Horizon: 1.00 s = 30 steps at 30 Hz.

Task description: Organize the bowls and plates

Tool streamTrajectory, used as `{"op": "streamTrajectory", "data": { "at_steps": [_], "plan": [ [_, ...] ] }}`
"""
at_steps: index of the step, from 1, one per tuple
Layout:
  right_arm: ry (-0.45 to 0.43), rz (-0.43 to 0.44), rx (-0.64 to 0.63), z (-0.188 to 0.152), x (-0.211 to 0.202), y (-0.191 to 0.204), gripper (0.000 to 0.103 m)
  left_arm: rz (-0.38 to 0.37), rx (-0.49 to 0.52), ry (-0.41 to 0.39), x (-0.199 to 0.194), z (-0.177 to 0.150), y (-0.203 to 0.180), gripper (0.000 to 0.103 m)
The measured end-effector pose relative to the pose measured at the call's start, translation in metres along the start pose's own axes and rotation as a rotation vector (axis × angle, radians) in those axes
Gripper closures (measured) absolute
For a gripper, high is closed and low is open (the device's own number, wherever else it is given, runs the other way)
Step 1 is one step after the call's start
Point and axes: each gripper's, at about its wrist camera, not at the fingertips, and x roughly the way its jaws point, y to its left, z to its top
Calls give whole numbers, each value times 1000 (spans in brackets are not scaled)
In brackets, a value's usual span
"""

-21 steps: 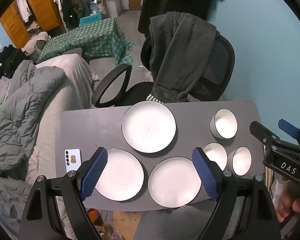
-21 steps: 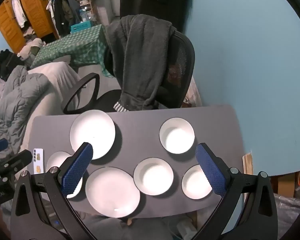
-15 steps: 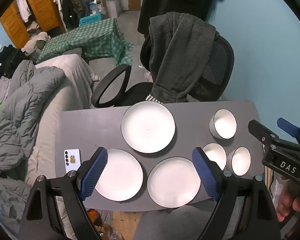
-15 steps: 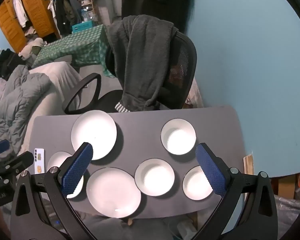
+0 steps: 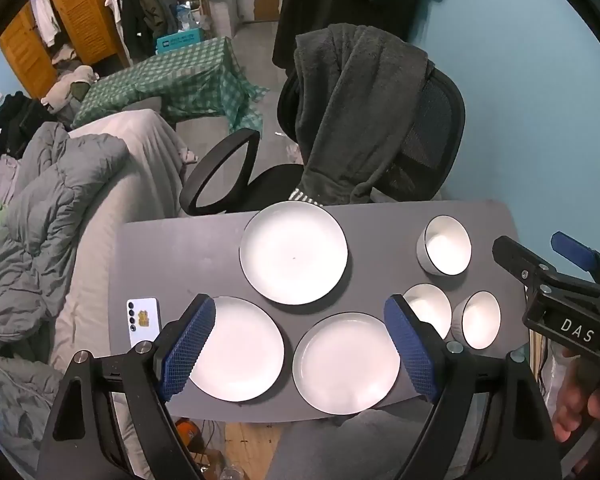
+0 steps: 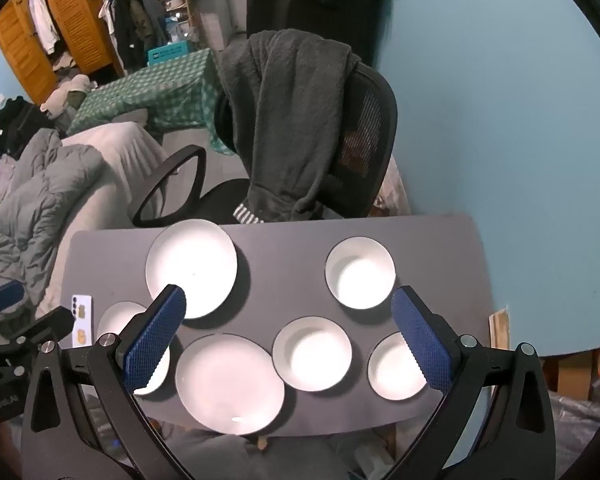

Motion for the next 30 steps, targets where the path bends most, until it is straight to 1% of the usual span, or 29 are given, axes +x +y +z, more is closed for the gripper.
{"op": "streamTrajectory", "data": {
  "at_steps": [16,30],
  "plan": [
    [4,16,3,-8,0,4,2,3,1,-1,0,-3,0,16],
    [8,18,5,-6,0,2,2,2,6,-1,-2,-4,-3,16]
  ]
}}
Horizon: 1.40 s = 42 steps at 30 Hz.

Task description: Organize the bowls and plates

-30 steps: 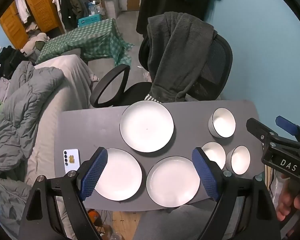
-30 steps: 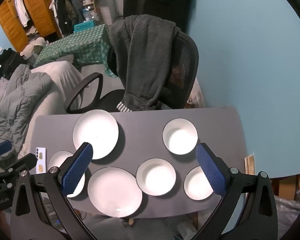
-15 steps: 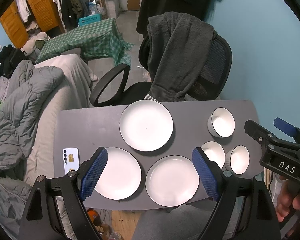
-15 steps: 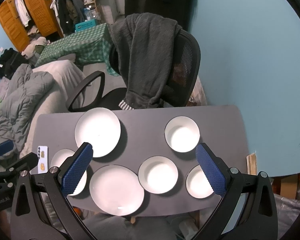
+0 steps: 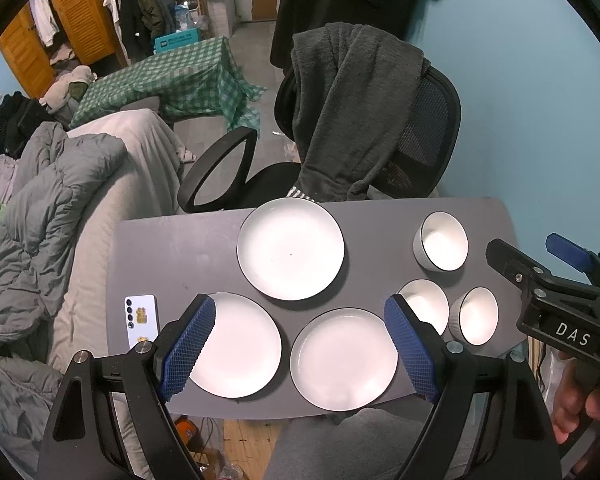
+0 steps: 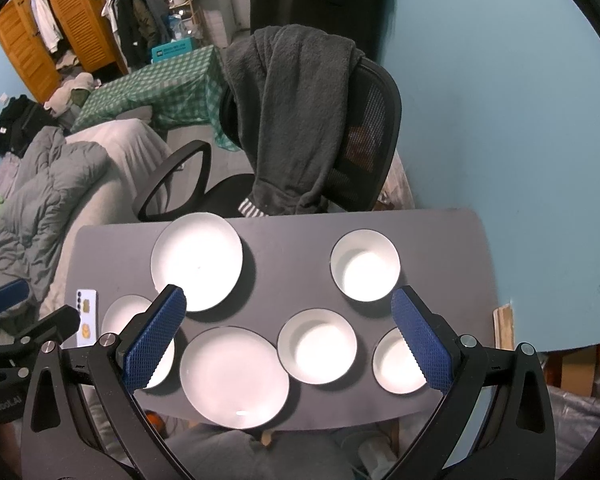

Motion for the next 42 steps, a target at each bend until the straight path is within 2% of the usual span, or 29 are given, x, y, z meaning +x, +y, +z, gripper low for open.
{"op": "streamTrajectory", "data": {
  "at_steps": [42],
  "plan": [
    [4,2,-1,-3,0,0,2,-27,6,2,-6,-7,-4,16]
  ]
}}
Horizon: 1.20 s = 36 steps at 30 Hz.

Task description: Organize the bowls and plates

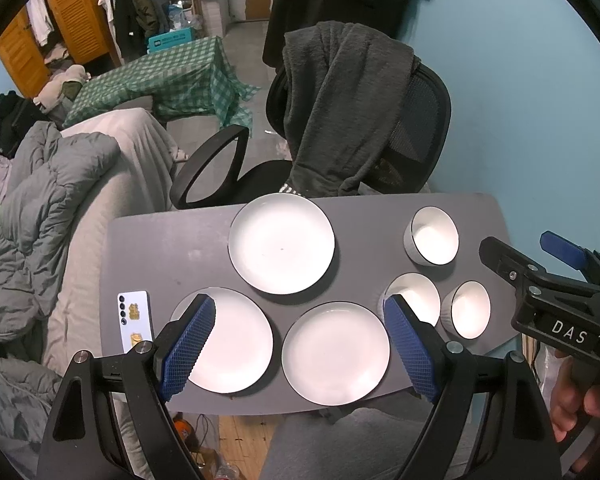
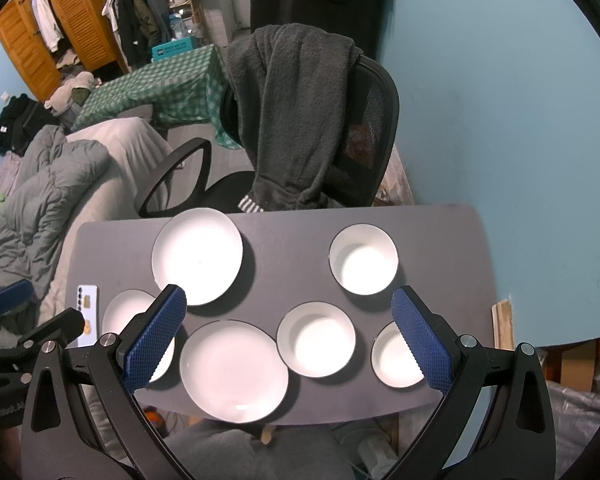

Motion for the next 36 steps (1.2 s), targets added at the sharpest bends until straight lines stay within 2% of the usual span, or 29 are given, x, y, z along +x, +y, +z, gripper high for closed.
{"op": "streamTrajectory", "data": {
  "at_steps": [10,24,32,36],
  "plan": [
    [3,-10,-1,-9,1,0,2,-3,4,6,-1,-4,-1,16],
    [15,-52,18,-18,1,-4,2,-24,59,24,8,-14,18,16],
    [25,-60,35,-31,9,-3,2,-30,130,37,28,-22,36,16],
    [23,-65,37,-44,15,-3,2,-51,153,75,49,-29,47,16]
  ]
}}
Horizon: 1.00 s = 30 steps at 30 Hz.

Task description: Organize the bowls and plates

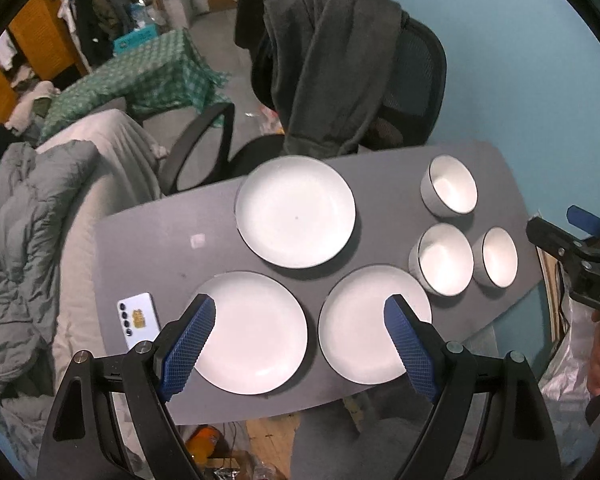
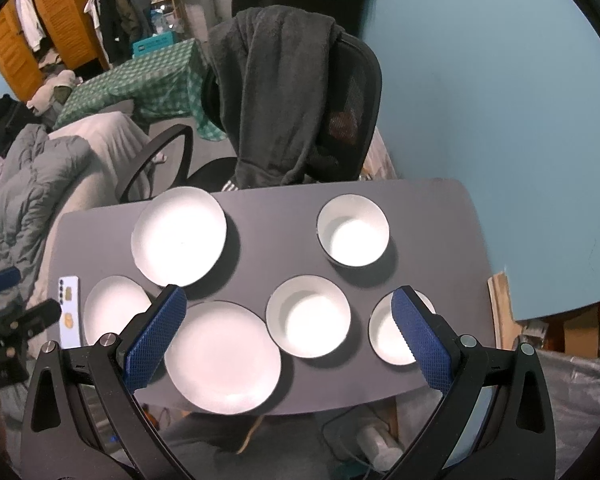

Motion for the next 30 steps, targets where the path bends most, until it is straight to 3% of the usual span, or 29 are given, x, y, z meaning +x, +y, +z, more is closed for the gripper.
{"op": "streamTrajectory", "data": {
  "at_steps": [8,15,21,30],
  "plan": [
    [53,71,71,-30,18,-12,2,-104,21,54,42,-11,4,16],
    [119,93,151,-61,45,-25,2,-97,154,52,73,-14,-14,16],
    [184,56,170,-88,78,-29,2,-20,340,21,100,-18,-34,16],
    [225,96,205,-119,113,-32,3,-112,392,102,144,-21,-45,17]
  ]
}}
